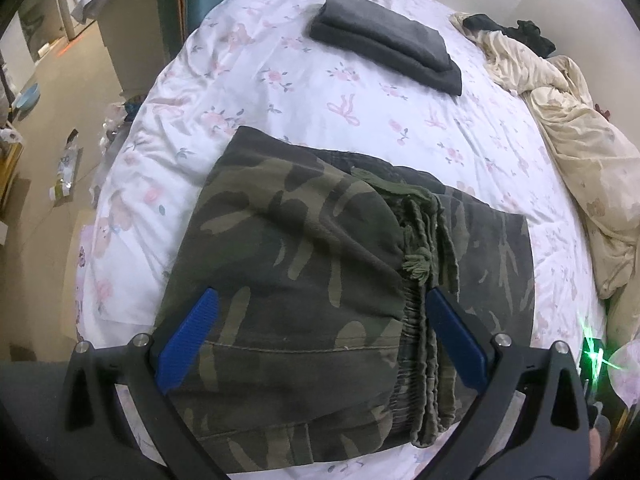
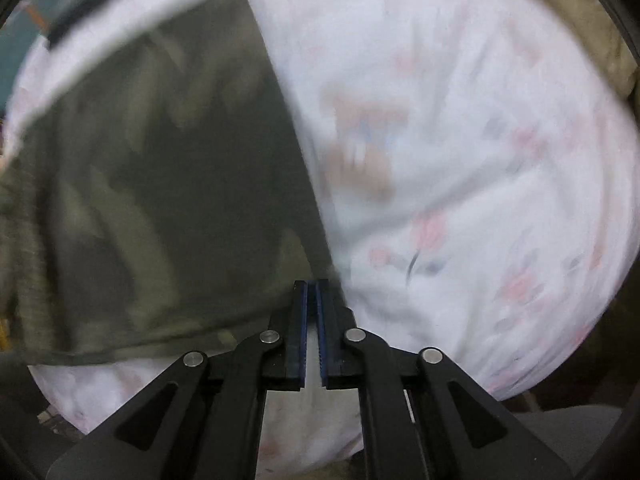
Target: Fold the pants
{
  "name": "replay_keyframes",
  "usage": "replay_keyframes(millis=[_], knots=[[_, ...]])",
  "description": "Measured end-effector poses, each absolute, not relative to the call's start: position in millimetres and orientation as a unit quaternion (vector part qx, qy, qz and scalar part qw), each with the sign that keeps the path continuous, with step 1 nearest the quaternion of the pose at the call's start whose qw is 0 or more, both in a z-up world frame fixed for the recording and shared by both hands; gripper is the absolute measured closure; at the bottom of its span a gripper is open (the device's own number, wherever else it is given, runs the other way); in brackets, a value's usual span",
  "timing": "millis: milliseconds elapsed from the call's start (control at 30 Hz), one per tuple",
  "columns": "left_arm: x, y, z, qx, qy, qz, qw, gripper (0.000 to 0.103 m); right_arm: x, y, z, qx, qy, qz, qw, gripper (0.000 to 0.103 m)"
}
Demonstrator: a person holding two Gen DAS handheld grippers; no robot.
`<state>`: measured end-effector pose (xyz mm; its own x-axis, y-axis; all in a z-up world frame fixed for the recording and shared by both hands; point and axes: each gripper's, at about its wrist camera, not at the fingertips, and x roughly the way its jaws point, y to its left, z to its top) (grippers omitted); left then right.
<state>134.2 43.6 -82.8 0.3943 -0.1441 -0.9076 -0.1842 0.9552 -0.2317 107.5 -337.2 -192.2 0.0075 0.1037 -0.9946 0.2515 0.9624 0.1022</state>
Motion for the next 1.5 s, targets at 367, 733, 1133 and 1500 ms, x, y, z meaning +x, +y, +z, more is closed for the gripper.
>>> replay_keyframes(millis=[367, 733, 1133, 1500], knots=[[137, 45, -79, -0.159, 0.543, 0.010, 0.824, 0.001, 81, -392, -174, 0.311, 0.615, -0.070, 0.722, 0.048], [139, 45, -80, -0.163, 0.544, 0.008, 0.823, 0.001, 93, -355, -182, 0.220, 0.632, -0.033, 0.742, 0.091], [152, 8, -54, -0.142, 0.563, -0.066, 0.812, 0.001, 60, -300, -57, 0.185, 0.456, 0.154, 0.857, 0.096], [176, -158, -40, -0.044, 0.620, -0.181, 0.762, 0.004, 62, -261, -56, 0.175, 0.437, 0.249, 0.846, 0.096]])
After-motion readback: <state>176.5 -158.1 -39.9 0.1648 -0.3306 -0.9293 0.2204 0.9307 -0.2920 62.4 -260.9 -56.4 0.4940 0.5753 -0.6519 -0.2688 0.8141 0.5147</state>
